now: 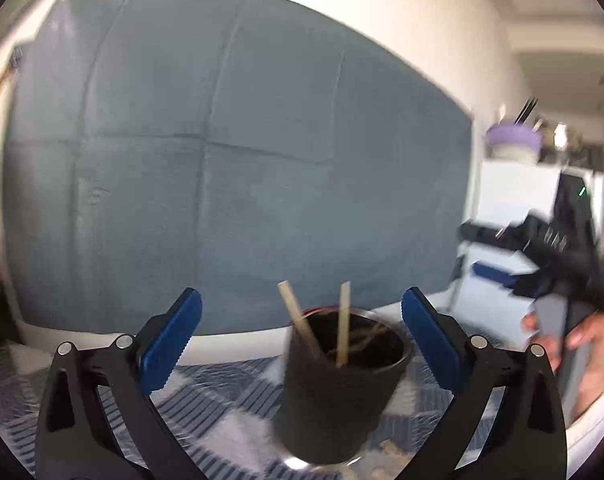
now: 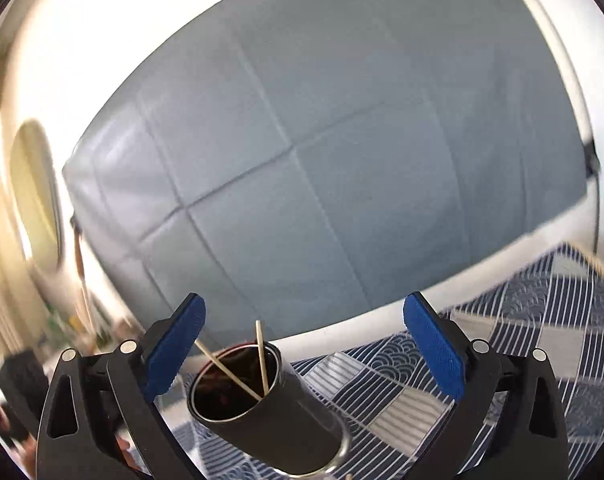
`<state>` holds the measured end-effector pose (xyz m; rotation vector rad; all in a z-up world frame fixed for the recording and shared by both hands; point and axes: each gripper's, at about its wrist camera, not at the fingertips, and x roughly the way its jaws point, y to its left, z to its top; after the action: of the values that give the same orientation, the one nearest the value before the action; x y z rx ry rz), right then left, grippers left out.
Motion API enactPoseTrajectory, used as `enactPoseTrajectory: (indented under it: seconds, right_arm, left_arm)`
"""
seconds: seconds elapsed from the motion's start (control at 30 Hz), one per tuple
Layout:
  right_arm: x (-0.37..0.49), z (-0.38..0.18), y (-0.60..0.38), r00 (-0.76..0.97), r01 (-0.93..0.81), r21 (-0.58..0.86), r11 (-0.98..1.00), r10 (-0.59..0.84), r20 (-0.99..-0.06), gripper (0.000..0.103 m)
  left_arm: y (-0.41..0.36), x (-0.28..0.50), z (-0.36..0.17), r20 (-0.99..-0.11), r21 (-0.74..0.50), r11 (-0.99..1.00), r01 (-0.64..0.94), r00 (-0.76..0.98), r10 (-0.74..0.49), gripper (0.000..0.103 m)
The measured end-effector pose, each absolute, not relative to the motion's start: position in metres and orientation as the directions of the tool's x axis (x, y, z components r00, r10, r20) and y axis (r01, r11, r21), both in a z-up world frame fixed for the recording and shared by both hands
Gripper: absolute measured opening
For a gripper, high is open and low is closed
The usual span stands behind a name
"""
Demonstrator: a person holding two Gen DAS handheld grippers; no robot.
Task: Organize utensils
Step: 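Open the left gripper over the cup while the right gripper releases its stick into it, then lower the left gripper onto a stick while the right gripper grasps another stick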
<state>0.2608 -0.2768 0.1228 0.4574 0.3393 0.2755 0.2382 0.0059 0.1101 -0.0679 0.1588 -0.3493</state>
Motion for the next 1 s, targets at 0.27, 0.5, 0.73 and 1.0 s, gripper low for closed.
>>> enactPoseTrajectory:
  seconds: [0.27, 0.5, 0.73, 1.0]
  right_arm:
    - [0.258, 0.113, -0.279, 0.892, -0.139, 0.453, 0.881, 0.31, -0.33, 0.095]
    - [0.241, 0.094, -0.24, 0.803, -0.137, 0.17, 0.976, 0.21, -0.558, 0.095]
    - [0.201, 0.062, -0.232, 0.729, -0.206, 0.188, 0.96, 0.279, -0.625, 0.095]
    - [0.185, 0.02, -0.231, 0.546, -0.166, 0.165, 0.972, 0.229, -0.806, 0.095]
  left_arm:
    - [0.007, 0.227, 0.096, -0.287, -0.007, 0.973, 0.231, 0.931, -0.223, 0.097]
    - [0.004, 0.209, 0.078, -0.383, -0.028, 0.962, 0.271, 0.886, -0.261, 0.097]
    - [0.0, 0.183, 0.072, -0.376, -0.126, 0.955, 0.268, 0.878, -0.296, 0.097]
    - [-0.025, 0.198, 0.038, -0.63, -0.062, 0.974, 0.218, 0.748, -0.207, 0.097]
